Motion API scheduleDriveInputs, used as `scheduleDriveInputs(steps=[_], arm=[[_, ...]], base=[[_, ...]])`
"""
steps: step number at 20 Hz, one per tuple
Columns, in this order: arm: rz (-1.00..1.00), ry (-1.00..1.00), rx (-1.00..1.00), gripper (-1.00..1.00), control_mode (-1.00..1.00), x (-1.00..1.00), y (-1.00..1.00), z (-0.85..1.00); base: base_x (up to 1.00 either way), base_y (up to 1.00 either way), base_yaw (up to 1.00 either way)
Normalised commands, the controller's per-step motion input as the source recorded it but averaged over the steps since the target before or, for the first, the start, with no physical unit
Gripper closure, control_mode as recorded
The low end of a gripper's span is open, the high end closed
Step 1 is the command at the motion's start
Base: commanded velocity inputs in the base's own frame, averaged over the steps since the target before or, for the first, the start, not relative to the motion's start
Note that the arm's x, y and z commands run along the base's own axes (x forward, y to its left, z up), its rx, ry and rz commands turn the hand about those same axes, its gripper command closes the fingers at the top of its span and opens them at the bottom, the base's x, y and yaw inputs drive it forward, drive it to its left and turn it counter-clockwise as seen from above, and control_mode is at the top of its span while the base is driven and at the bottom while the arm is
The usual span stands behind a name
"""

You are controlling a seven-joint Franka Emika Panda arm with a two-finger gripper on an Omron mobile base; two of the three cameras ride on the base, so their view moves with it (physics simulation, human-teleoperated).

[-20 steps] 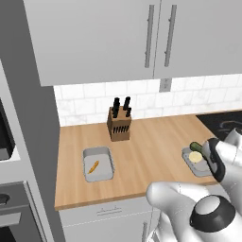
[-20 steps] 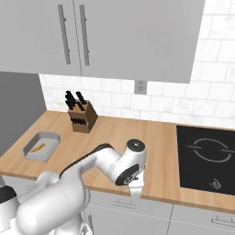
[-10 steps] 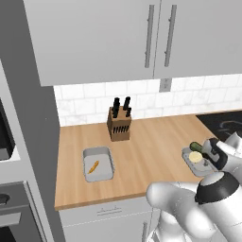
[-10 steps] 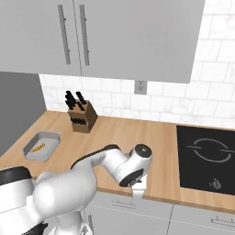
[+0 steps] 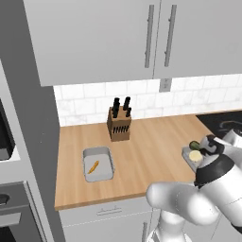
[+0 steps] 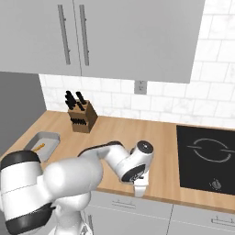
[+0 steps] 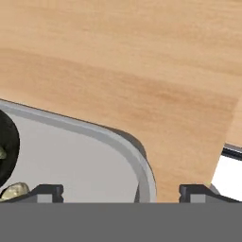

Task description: Take the meat container that has the shrimp and place it on the second highest rack of the freezer. Then take the vegetable container that has the mushroom and cucumber and place it on the highest rack of the freezer.

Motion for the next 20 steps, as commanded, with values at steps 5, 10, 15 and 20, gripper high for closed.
scheduleDriveInputs(steps=[5,10,15,20], arm=[[0.00,0.00,0.00,1.00,-1.00,0.02,0.23,-0.02],[0.00,0.00,0.00,1.00,-1.00,-0.17,0.29,0.19],[0.00,-0.07,0.00,1.00,-1.00,-0.28,0.21,0.48],[0.00,-0.15,0.00,1.00,-1.00,-0.31,0.36,0.63]], base=[[0.00,0.00,0.00],[0.00,0.00,0.00],[0.00,0.00,0.00],[0.00,0.00,0.00]])
